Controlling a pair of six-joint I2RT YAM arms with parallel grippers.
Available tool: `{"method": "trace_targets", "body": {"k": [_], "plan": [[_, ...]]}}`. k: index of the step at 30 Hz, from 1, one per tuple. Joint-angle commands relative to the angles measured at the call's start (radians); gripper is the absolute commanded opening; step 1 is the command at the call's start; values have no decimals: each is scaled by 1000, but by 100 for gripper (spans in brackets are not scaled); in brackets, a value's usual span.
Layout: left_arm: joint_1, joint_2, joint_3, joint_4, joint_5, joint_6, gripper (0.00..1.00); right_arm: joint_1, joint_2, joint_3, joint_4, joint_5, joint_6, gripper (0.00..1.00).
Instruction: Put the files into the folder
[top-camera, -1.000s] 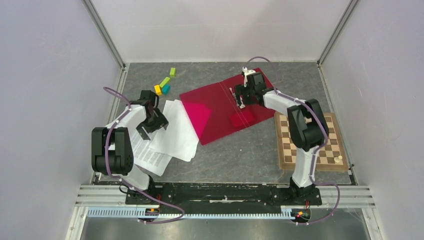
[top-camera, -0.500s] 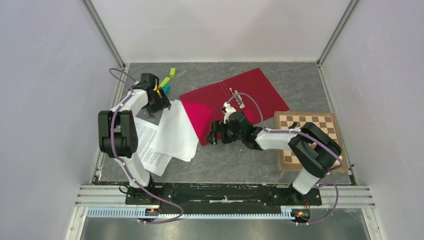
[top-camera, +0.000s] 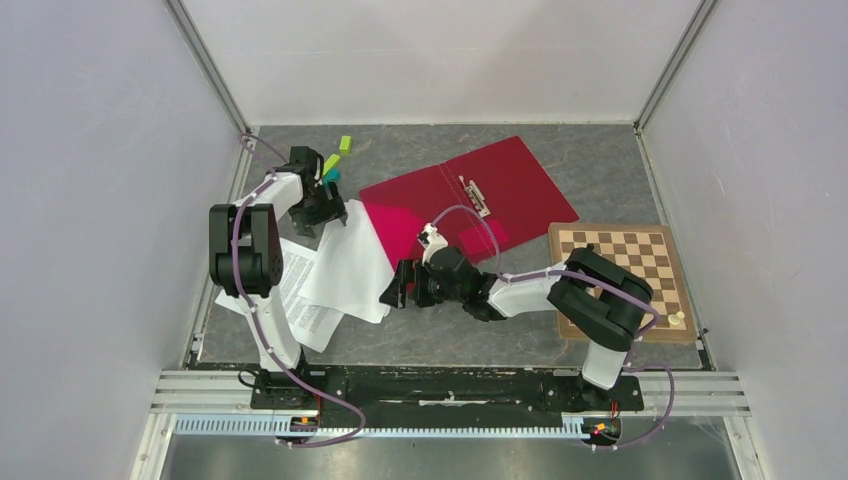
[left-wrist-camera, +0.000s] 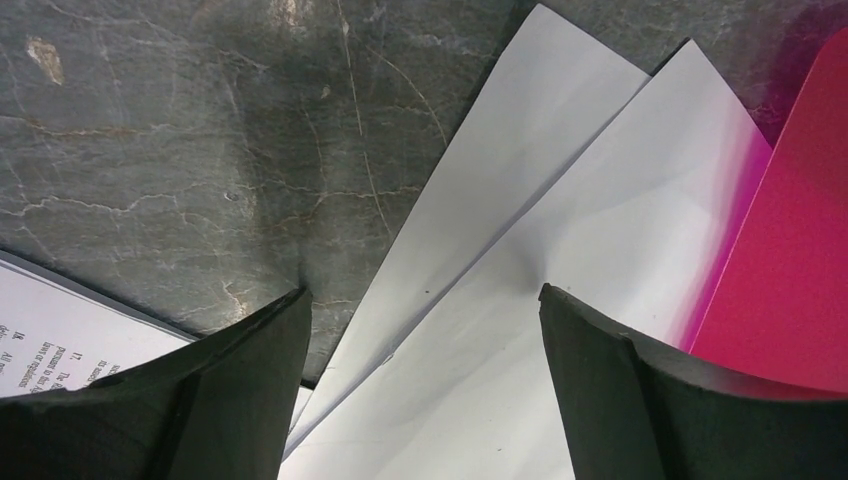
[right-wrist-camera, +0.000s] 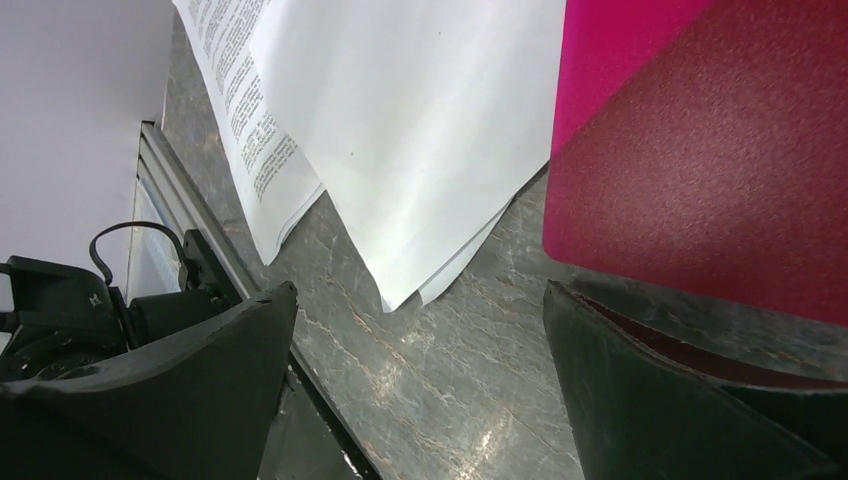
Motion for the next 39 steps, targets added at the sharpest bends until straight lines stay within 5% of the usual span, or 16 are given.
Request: {"method": "trace_targets", "body": {"k": [1,17,39], "plan": [[4,20,3,-9,-4,43,90,26,32,39,53,45,51,96],[1,-60,-208,-31,5,-88,81,83,217,187,21,16,80,98],[1,-122,-188,-73,198,-97,72,78,319,294,-22,-17,57,98]]}}
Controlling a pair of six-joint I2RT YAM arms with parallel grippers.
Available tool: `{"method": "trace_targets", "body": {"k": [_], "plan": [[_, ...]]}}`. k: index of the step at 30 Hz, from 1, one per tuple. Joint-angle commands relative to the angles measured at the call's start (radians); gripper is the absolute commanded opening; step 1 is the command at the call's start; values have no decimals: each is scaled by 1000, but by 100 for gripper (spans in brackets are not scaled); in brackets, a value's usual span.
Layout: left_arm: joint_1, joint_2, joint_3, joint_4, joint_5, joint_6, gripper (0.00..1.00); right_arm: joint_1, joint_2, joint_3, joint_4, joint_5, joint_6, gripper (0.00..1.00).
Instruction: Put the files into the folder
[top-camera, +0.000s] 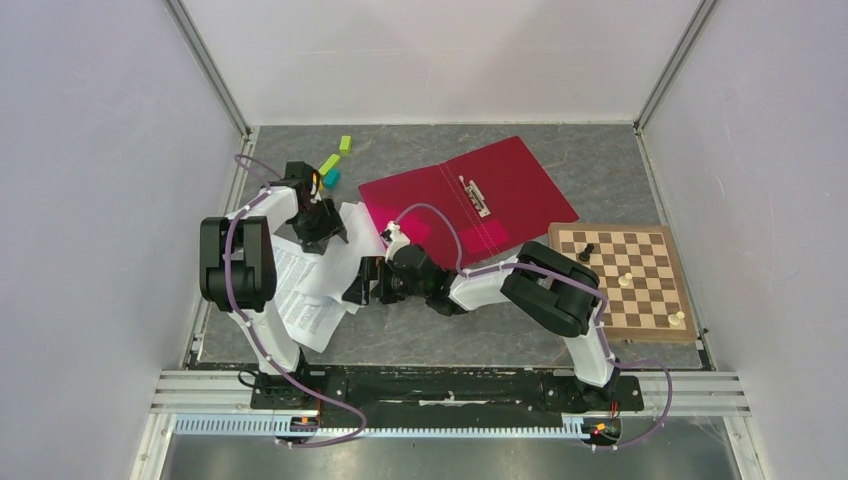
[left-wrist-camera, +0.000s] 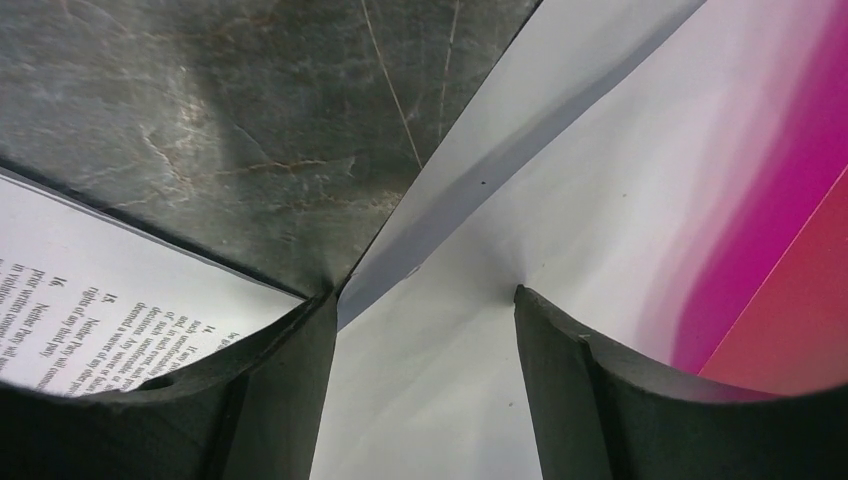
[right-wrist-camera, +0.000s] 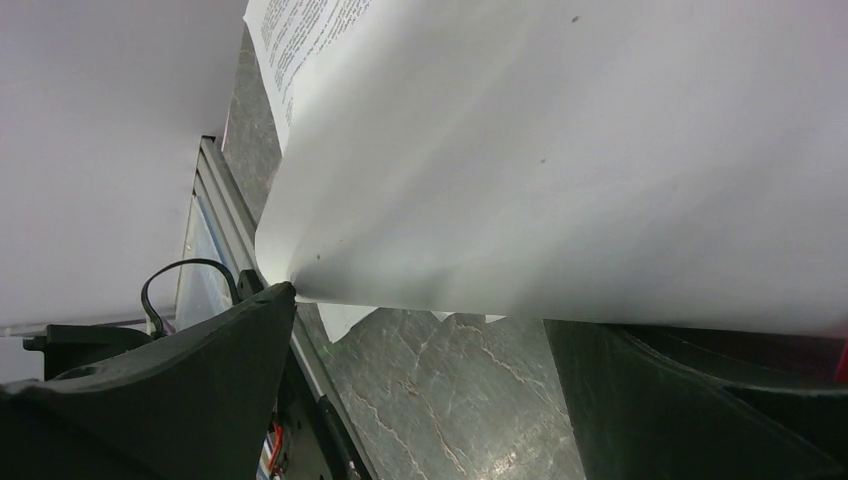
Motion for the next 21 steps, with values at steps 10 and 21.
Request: {"method": "trace_targets", "body": {"k": [10,21], "plan": [[-4,-43,-90,-60,94,-39,65,-29,34,-43,66,2,124,98],[-4,-67,-108,-86,63,-28,63,-51,-49,-287,346,94,323,98]]}}
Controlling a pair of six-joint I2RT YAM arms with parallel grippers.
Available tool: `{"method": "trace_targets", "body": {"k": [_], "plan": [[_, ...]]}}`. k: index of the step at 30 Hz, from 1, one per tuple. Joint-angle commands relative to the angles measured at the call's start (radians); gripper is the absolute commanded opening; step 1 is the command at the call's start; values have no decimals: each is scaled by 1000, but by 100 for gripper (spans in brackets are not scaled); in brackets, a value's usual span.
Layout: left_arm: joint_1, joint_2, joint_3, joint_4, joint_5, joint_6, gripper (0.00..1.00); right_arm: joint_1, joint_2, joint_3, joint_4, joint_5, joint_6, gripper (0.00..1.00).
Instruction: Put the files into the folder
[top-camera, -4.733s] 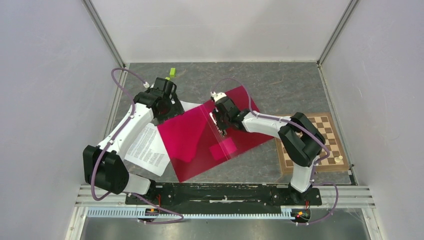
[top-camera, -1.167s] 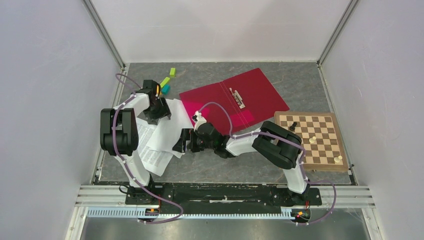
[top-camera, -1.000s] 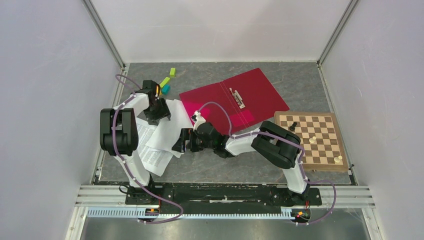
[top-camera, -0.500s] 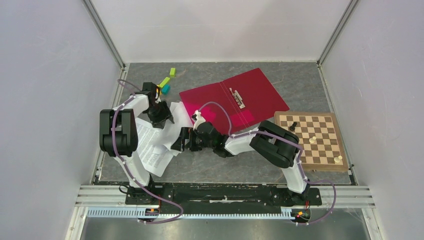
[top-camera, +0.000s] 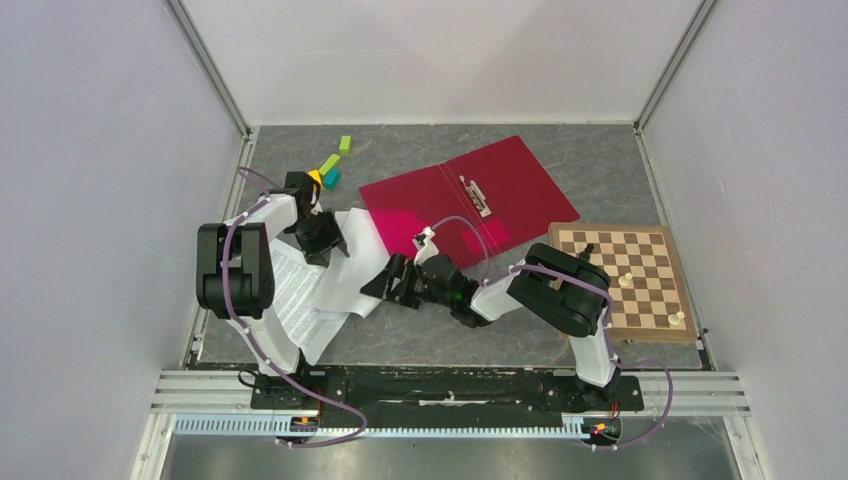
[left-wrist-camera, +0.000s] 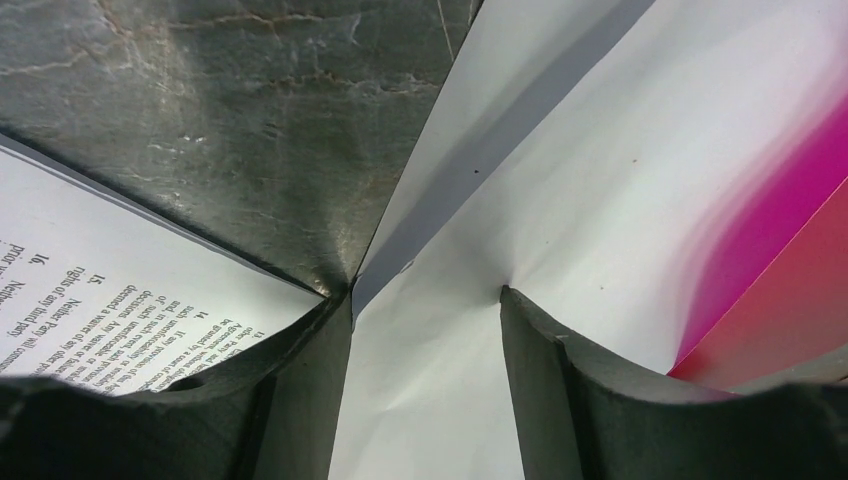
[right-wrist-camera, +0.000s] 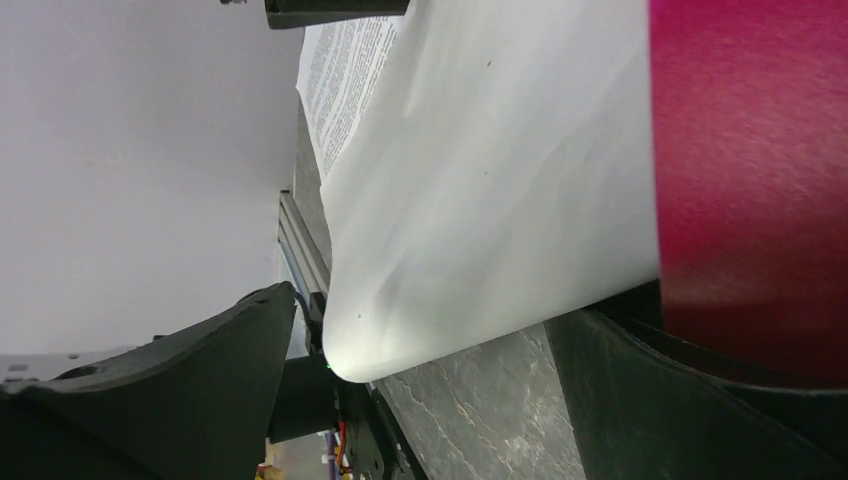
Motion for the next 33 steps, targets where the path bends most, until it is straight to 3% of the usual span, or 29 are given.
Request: {"method": "trace_targets", "body": {"k": [1,5,9,11,13,15,21,28,33], "plan": [[-4,-14,-32,-31,1,-13,62,-18,4,-75,93,61,112,98],[-4,-15,-34,-26,4,-15,62,-25,49,-26,71,51,149,98],[-4,-15,-31,-26,10,-13,62,-25,67,30,-4,66,146,88],[-4,-17,-30,-25,15,-14,61,-25,73,51,-40,71,142,77],[-4,-26,-22,-31,14,-12,61,-25,82,68,-47,60,140,54],[-4,-45,-11,-40,3,-12,61,-25,91,90,-63,50,129,40],[-2,-123,41,-90,-86,-26,63,-24,126,198,-124,-25,52,16],[-2,-274,126,-156,-343,-72,73,-2,120,338,-170,-160,-67,8],[-1,-352,210,-186,-420,-96,74,16,67,478,-367,-152,-239,6]]}}
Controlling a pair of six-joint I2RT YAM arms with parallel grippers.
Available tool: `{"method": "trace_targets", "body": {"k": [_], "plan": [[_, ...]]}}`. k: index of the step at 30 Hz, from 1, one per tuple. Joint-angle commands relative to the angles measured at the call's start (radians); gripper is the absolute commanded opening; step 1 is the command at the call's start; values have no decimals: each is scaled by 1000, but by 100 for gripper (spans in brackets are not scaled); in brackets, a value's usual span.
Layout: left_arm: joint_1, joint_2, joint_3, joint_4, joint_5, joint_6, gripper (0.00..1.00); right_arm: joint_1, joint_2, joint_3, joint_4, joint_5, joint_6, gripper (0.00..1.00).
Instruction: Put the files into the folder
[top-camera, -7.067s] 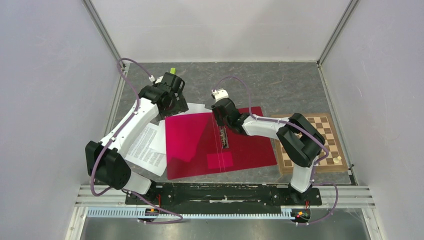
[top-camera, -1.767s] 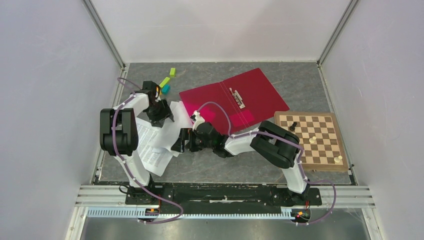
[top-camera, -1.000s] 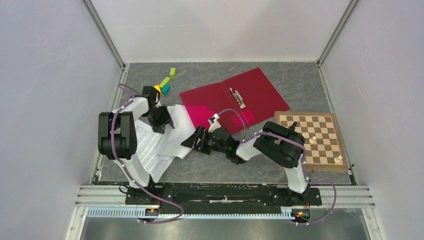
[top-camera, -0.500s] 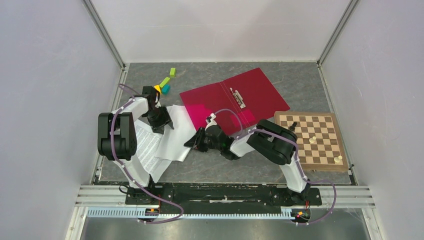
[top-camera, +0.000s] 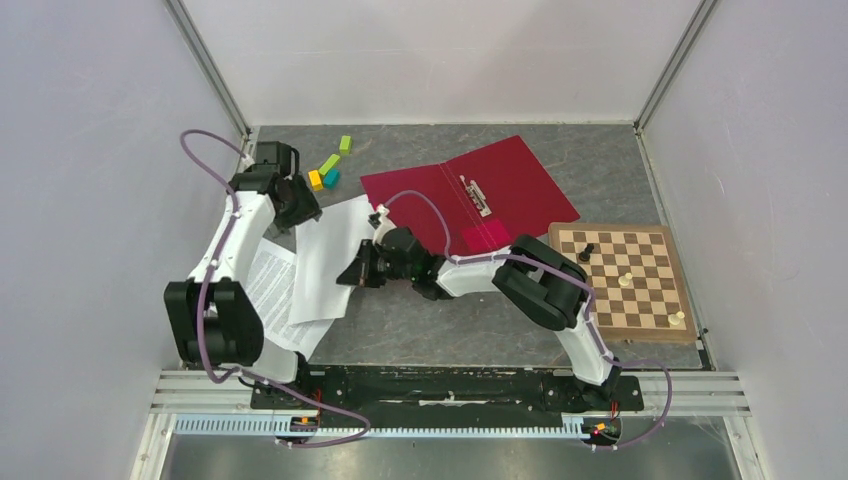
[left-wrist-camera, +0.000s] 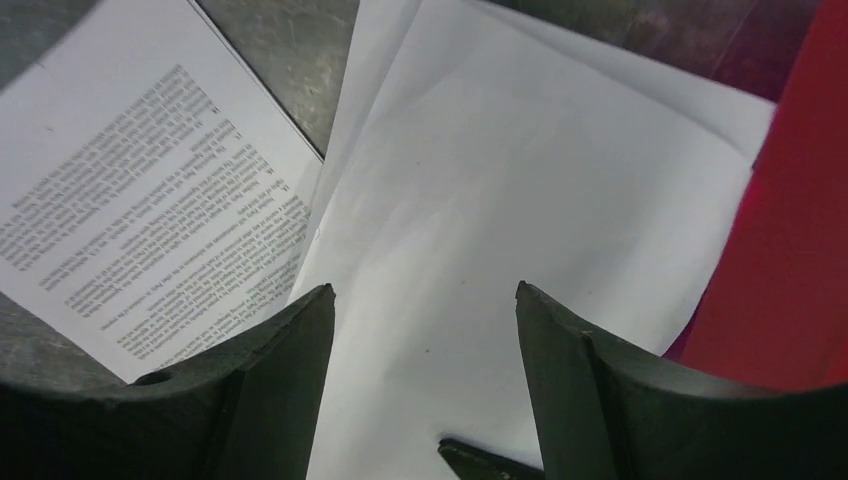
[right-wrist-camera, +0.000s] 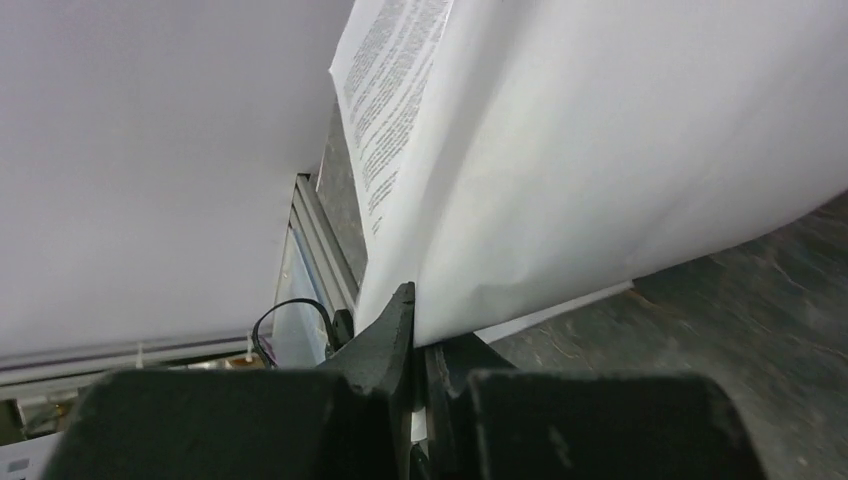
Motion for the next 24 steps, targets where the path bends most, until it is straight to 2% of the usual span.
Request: {"method": "trace_targets", "body": {"k": [1,8,12,19,24], "plan": [[0,-89,97,-33,-121,-67,74,19,-77,138,-184,-15,-211,5],[0,-142,196,-52,-128,-91,74,14,-154,295,-430,14,-394,5],[0,-148,216,-36,-4,-97,74,-52,-217,280,-524,15,-478,4],[-11,-87,58,113,368,-126,74,-384,-361,172,-710,-52,-679,4],[-135,6,34,143,388,-132,74,-652,-365,185,-800,-193,-754,4]]}}
